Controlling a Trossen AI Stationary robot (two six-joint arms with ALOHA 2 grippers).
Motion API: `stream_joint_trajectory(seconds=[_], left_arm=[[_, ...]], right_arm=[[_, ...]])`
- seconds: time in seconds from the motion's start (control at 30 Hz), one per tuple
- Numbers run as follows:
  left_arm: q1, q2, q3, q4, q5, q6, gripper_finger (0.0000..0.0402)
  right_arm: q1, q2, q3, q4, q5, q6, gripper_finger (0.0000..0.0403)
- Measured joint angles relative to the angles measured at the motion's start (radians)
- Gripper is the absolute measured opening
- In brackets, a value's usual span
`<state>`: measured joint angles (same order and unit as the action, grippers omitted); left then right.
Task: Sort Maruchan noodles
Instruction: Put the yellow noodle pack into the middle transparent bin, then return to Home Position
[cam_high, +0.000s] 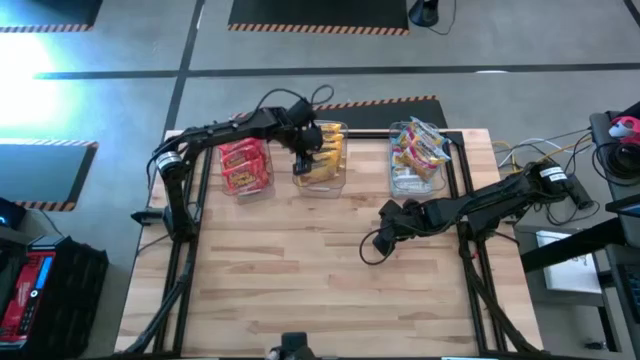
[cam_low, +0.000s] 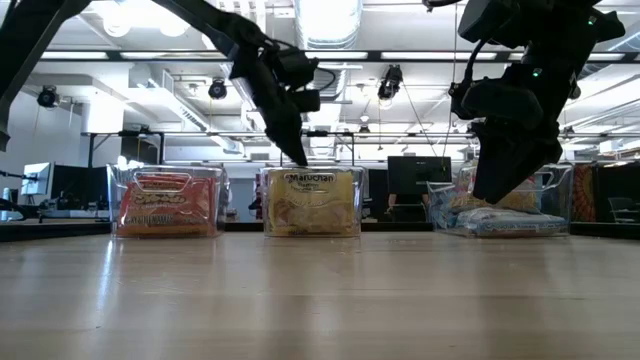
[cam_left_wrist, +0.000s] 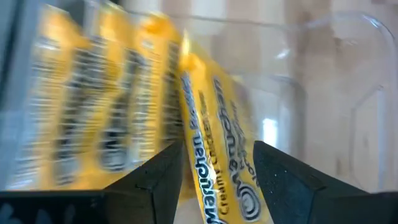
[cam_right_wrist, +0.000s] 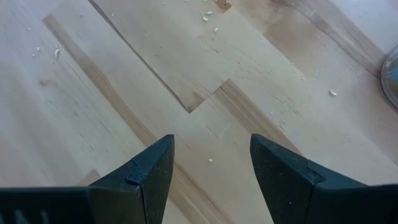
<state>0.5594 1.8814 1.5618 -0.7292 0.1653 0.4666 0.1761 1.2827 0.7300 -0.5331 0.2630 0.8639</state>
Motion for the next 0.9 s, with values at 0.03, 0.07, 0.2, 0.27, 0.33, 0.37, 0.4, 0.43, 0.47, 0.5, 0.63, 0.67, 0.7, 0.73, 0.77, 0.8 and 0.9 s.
stream_joint_trajectory(seconds=[0.03, 0.07, 0.2, 0.27, 0.33, 0.37, 0.4, 0.43, 0.47, 0.5, 0.63, 0.67, 0.7, 0.73, 0.77, 0.8, 0.9], left_arm=[[0.006, -0.001, 0.024, -0.015, -0.016, 0.003, 0.0176], [0.013, -0.001, 0.049, -0.032, -0.024, 0.005, 0.0175], [0.047, -0.02, 0.126, -0.113, 0.008, -0.011, 0.0174], [0.071, -0.053, 0.129, -0.151, 0.05, -0.022, 0.0174], [0.1, -0.1, 0.105, -0.156, 0.079, -0.054, 0.0174], [0.116, -0.131, 0.085, -0.157, 0.089, -0.074, 0.0174], [0.13, -0.162, 0.062, -0.157, 0.088, -0.089, 0.0174], [0.145, -0.2, 0.032, -0.15, 0.088, -0.104, 0.0174], [0.157, -0.242, -0.003, -0.144, 0.087, -0.124, 0.0174], [0.165, -0.288, -0.042, -0.136, 0.086, -0.14, 0.0174], [0.172, -0.515, -0.243, -0.043, 0.086, -0.229, 0.0174], [0.172, -0.576, -0.299, -0.008, 0.086, -0.262, 0.0174], [0.172, -0.639, -0.355, 0.028, 0.084, -0.295, 0.0174], [0.171, -0.705, -0.412, 0.072, 0.083, -0.323, 0.0174], [0.17, -0.767, -0.464, 0.115, 0.08, -0.356, 0.0174], [0.168, -0.826, -0.511, 0.151, 0.08, -0.387, 0.0174], [0.165, -0.986, -0.631, 0.213, 0.08, -0.446, 0.0174]], right_arm=[[0.0, 0.0, 0.0, 0.0, 0.0, 0.0, 0.0201], [0.0, 0.0, 0.0, 0.0, 0.0, 0.0, 0.0201], [0.0, 0.0, 0.0, 0.0, 0.0, 0.0, 0.0201], [0.0, 0.0, 0.0, 0.0, 0.0, 0.0, 0.0201], [0.0, 0.0, 0.0, 0.0, 0.0, 0.0, 0.0201], [0.0, 0.0, 0.0, 0.0, 0.0, 0.0, 0.0201], [0.0, 0.0, 0.0, 0.0, 0.0, 0.0, 0.0201], [0.0, 0.0, 0.0, 0.0, 0.0, 0.0, 0.0201], [0.0, 0.0, 0.0, 0.0, 0.0, 0.0, 0.0201], [0.0, 0.0, 0.0, 0.0, 0.0, 0.0, 0.0201], [0.0, 0.0, 0.0, 0.0, 0.0, 0.0, 0.0201], [0.0, 0.0, 0.0, 0.0, 0.0, 0.0, 0.0201], [0.0, 0.0, 0.0, 0.0, 0.0, 0.0, 0.0201], [0.0, 0.0, 0.0, 0.0, 0.0, 0.0, 0.0201], [0.0, 0.0, 0.0, 0.0, 0.0, 0.0, 0.0201], [0.0, 0.0, 0.0, 0.0, 0.0, 0.0, 0.0201], [0.0, 0.0, 0.0, 0.0, 0.0, 0.0, 0.0201]])
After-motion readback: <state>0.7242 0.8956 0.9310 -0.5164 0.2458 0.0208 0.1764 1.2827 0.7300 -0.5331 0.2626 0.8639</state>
